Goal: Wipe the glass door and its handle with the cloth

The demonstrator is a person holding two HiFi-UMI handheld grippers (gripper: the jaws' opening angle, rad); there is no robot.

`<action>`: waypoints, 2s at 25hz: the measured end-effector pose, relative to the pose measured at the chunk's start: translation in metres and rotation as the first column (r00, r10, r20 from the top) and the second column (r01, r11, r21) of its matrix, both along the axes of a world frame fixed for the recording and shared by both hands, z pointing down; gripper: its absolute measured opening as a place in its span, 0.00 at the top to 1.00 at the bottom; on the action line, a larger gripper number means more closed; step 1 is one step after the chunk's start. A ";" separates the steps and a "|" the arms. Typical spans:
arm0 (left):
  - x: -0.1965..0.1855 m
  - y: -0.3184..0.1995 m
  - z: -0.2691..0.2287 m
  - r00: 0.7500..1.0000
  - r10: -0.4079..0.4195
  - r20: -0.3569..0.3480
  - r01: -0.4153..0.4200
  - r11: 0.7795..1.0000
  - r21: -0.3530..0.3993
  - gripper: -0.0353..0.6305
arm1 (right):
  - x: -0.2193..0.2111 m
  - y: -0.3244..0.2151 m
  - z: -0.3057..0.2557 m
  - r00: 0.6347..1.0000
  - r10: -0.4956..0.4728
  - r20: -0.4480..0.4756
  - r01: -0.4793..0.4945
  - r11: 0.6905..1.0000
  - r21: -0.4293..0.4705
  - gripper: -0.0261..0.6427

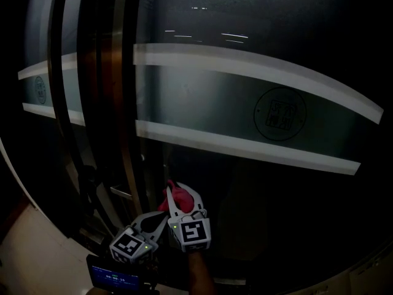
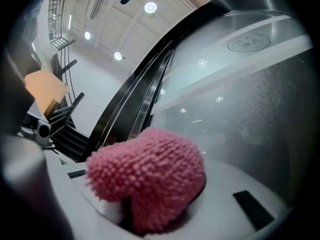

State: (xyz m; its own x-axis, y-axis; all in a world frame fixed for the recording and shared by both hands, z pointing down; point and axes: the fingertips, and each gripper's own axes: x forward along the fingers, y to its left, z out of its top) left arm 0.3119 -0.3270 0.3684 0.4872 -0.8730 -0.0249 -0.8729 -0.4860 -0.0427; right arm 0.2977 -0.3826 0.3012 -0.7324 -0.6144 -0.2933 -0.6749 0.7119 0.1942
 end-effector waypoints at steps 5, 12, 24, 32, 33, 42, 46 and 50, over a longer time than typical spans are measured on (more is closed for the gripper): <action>0.020 -0.005 0.003 0.999 0.035 -0.002 -0.035 0.999 0.002 0.95 | 0.040 -0.008 -0.002 0.998 0.065 0.021 -0.066 0.998 0.004 0.87; 0.100 -0.014 0.001 0.990 0.139 -0.022 -0.139 0.990 -0.002 0.95 | 0.167 -0.011 -0.006 0.971 0.234 0.051 -0.235 0.972 0.027 0.87; 0.240 -0.020 0.001 0.970 0.240 -0.028 -0.240 0.971 0.002 0.95 | 0.462 -0.016 0.000 0.784 0.602 0.152 -0.597 0.798 -0.084 0.87; 0.246 -0.017 0.001 0.976 0.217 -0.011 -0.217 0.976 -0.001 0.95 | 0.480 -0.014 0.006 0.770 0.621 0.148 -0.615 0.784 -0.091 0.87; 0.242 -0.016 0.002 0.977 0.211 -0.009 -0.211 0.978 -0.002 0.95 | 0.470 -0.013 0.007 0.775 0.616 0.141 -0.610 0.788 -0.085 0.87; 0.157 -0.012 0.017 0.993 0.114 -0.007 -0.114 0.993 -0.011 0.95 | 0.300 -0.005 0.010 0.906 0.386 0.176 -0.383 0.922 -0.050 0.87; 0.099 -0.010 0.015 0.999 0.036 -0.005 -0.036 0.999 -0.009 0.95 | 0.195 -0.006 0.020 0.961 0.235 0.144 -0.232 0.972 -0.038 0.87; 0.037 -0.004 0.019 1.000 -0.027 -0.008 0.027 0.999 -0.027 0.95 | 0.095 -0.006 0.030 0.993 0.096 0.074 -0.091 0.994 -0.060 0.87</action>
State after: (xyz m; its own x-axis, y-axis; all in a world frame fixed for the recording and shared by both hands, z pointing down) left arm 0.3492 -0.3311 0.3870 0.4631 -0.8863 -0.0050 -0.8861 -0.4629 -0.0227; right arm 0.3930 -0.3881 0.3311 -0.6479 -0.6963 -0.3089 -0.7503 0.6534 0.1007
